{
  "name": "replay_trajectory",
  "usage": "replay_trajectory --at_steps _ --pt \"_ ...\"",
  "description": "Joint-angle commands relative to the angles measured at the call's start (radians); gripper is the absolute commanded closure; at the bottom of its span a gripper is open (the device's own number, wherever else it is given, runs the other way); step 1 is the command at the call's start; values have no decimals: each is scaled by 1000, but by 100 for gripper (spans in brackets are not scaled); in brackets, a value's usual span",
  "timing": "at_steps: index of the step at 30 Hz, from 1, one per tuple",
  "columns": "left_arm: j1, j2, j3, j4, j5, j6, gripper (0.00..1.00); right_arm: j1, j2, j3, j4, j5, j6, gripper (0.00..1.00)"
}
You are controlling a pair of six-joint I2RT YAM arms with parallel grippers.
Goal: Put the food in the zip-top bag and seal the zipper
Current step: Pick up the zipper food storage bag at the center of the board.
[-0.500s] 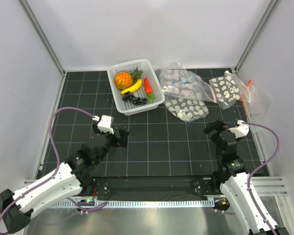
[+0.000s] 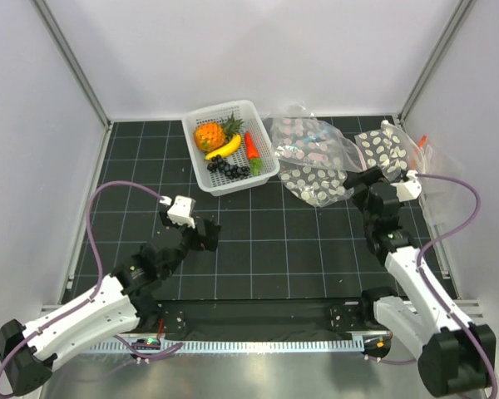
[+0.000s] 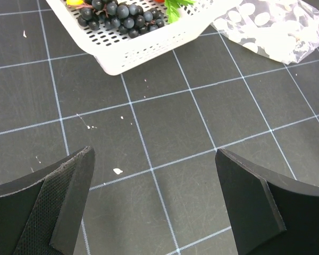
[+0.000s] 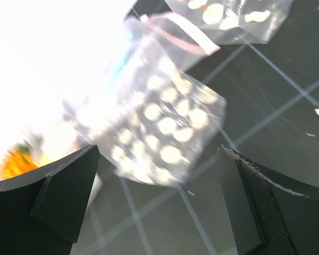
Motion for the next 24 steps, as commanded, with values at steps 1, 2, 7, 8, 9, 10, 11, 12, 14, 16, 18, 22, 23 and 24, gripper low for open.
replay_trajectory --at_steps 1,2,7,8,9,10,11,12,14,16,18,22,23,24 --pt "5 -3 42 23 17 -15 0 -49 105 80 147 -6 210 0" --pt "5 -6 42 22 17 -15 0 -66 135 80 169 -6 240 0" --pt "5 -9 42 23 40 -18 0 -145 348 158 206 -82 389 0" --pt "4 -7 42 23 41 -18 0 -148 372 168 205 -80 407 0" --pt "5 -6 43 23 46 -20 0 -151 392 177 208 -77 439 0" --pt "4 -4 45 22 46 -20 0 -154 432 179 232 -76 453 0" --pt "4 -4 46 22 49 -20 0 -152 452 180 247 -74 464 1" --pt "4 -3 48 22 51 -21 0 -152 471 188 258 -72 484 0" --pt "5 -1 49 22 58 -21 0 -154 536 195 300 -66 499 0" --pt "4 2 51 22 61 -23 0 -152 584 214 330 -65 524 0" --pt "5 5 51 22 63 -23 0 -184 646 218 384 -59 540 2" --pt "5 14 55 22 68 -23 0 -211 748 244 448 -59 570 5" --pt "4 16 55 22 71 -23 0 -215 765 255 456 -62 567 6" --pt "5 19 57 22 69 -23 0 -217 799 278 458 -60 564 7"
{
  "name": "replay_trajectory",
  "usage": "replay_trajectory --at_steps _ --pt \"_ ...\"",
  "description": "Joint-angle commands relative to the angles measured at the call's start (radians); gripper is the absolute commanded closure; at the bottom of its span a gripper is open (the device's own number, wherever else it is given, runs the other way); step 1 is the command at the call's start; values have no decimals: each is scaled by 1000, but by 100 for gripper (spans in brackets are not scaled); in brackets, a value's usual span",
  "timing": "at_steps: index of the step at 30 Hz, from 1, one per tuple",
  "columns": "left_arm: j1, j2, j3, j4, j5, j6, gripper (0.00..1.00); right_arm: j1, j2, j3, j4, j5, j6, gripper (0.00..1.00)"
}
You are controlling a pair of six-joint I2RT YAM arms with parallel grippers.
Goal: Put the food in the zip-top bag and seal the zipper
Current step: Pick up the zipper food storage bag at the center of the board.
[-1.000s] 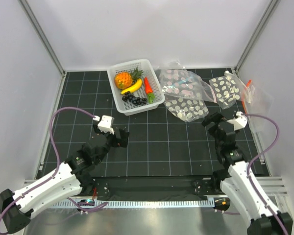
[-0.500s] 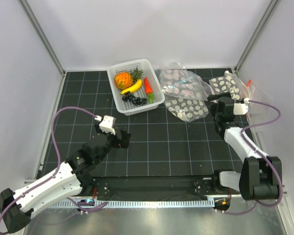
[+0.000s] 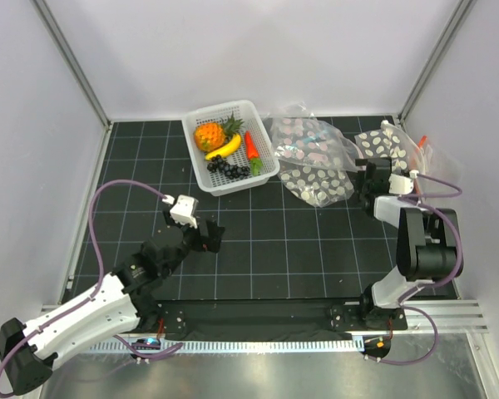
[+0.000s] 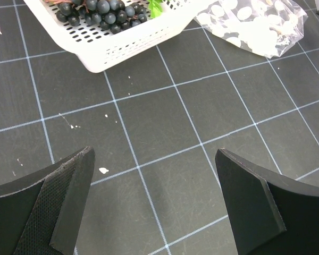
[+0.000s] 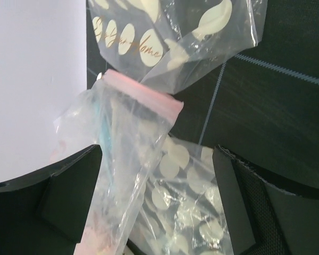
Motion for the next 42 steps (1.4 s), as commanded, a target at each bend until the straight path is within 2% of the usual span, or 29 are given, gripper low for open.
replay_trajectory --at_steps 1,5,6,8,9,11,12,14,21,27,29,36,38,42 --pt "5 8 46 23 11 -2 0 -11 57 77 99 20 32 8" --pt "5 15 50 23 15 -2 0 -11 92 100 117 3 25 25" --pt "5 14 50 23 17 -2 0 -11 95 103 130 -12 22 36" --pt "5 15 50 23 17 -2 0 -11 106 104 141 -28 11 48" --pt "5 15 52 23 18 -2 0 -11 107 101 153 -37 2 62" --pt "5 17 50 23 17 -2 0 -11 103 89 170 -41 -6 76" --pt "5 17 50 23 18 -2 0 -11 97 77 174 -40 -14 90" --pt "5 17 50 23 18 -2 0 -11 71 63 176 -38 -17 99" --pt "5 14 52 21 28 -3 0 -5 -102 -6 168 -46 -150 99" --pt "5 28 55 18 -21 -31 0 104 -369 -23 85 127 -495 99" --pt "5 41 67 16 -23 -36 0 132 -471 -23 69 117 -570 99" --pt "4 69 211 -46 29 -124 0 149 -685 95 -124 -95 -909 99" --pt "5 65 259 -59 41 -160 0 147 -728 123 -157 -153 -960 99" --pt "5 60 310 -45 77 -212 0 147 -753 250 -330 -271 -1026 99"
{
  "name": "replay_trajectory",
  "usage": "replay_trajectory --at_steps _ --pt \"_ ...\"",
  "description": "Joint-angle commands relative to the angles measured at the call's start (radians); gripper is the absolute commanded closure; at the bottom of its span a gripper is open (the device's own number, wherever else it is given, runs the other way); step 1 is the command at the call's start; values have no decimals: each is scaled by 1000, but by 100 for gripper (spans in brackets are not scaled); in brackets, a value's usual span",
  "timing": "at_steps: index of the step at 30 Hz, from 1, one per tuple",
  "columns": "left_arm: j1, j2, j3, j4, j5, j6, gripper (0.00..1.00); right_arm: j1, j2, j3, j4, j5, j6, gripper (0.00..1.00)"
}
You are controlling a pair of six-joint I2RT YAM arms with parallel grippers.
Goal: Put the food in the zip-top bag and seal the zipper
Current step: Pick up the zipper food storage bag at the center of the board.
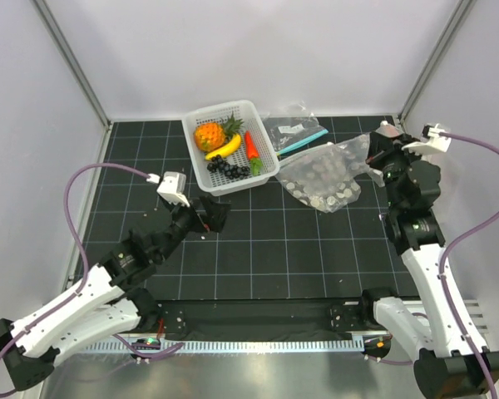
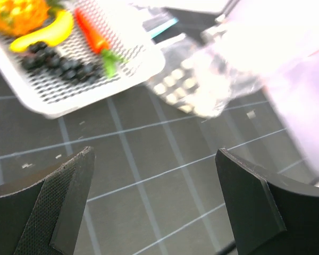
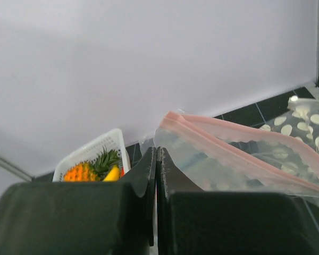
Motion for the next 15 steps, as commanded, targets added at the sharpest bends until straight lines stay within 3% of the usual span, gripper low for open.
replay_trajectory --at_steps 1,10,15 --pt "5 -3 65 14 61 -72 0 4 -33 126 -168 -160 -143 99" --pt "5 218 240 -119 110 -106 0 36 18 255 -380 -581 -186 99" --pt "5 204 204 -106 69 -137 0 209 78 275 -546 -581 -268 99"
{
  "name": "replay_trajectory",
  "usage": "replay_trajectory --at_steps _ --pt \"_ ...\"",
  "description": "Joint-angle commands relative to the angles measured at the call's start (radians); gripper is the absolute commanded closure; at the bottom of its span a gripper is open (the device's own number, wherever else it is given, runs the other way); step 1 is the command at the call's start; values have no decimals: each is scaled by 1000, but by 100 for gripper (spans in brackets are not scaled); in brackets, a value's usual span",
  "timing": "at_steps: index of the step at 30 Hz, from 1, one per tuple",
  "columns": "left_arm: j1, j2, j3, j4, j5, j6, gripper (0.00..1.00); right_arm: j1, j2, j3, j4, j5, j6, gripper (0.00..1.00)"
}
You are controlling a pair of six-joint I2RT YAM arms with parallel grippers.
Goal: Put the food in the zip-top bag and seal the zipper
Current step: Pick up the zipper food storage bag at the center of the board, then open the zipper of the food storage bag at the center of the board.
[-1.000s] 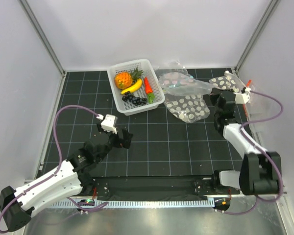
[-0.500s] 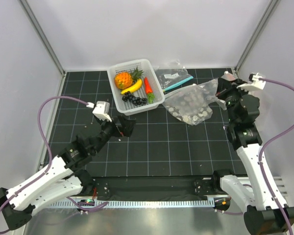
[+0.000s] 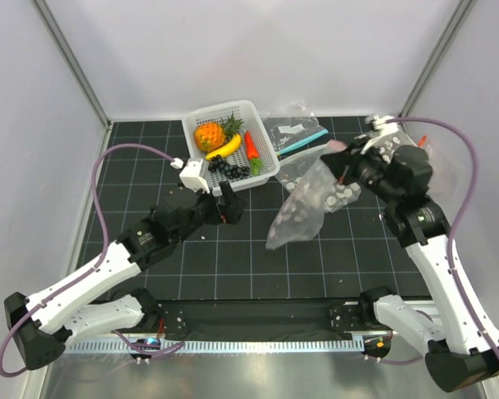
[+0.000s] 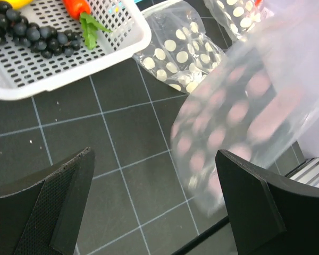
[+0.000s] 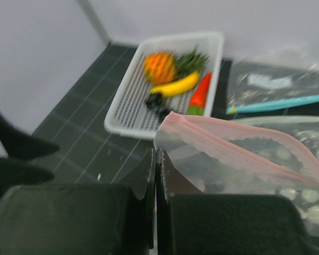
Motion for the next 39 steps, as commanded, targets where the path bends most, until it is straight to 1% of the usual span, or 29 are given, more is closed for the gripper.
replay_trajectory --at_steps 1,4,5,7,8,10,11,13,14,19,24,27,28,32,36,38,39 --pt "5 -41 -15 3 -22 -40 0 153 45 21 -168 -52 -90 99" --pt "5 -71 -18 -6 -28 -76 0 261 58 -5 -194 53 -131 99" --pt "4 -87 -25 -13 -28 -95 0 318 55 -25 -182 73 -134 99" --pt "4 -111 -47 -1 -17 -116 0 364 49 -52 -168 93 -149 99" --pt "5 -127 -54 0 -26 -130 0 407 41 -62 -158 103 -153 99" --pt "5 -173 -64 -18 -55 -156 0 458 33 -76 -156 140 -172 99" --pt "5 -186 -63 -44 -66 -182 0 508 26 -86 -153 160 -180 99" --pt "7 -199 -37 -73 -68 -201 0 551 18 -96 -153 205 -202 99" --pt "7 -193 -23 -105 -63 -219 0 594 16 -99 -151 215 -208 99" --pt "5 -104 86 -202 -31 -306 0 683 12 -105 -144 280 -240 99" --pt "7 -7 168 -240 -22 -375 0 745 16 -112 -134 309 -248 99" --pt "5 82 227 -262 -8 -388 0 784 24 -114 -134 324 -278 99" --pt "8 105 241 -267 1 -388 0 801 29 -115 -133 356 -280 99" --pt "8 233 310 -276 53 -388 0 823 41 -114 -130 375 -291 99" --pt "8 301 336 -261 95 -386 0 840 42 -115 -122 384 -292 99" --pt "8 320 331 -250 119 -391 4 847 39 -119 -118 390 -292 99" --pt "8 336 319 -242 126 -400 9 850 39 -120 -116 390 -292 99"
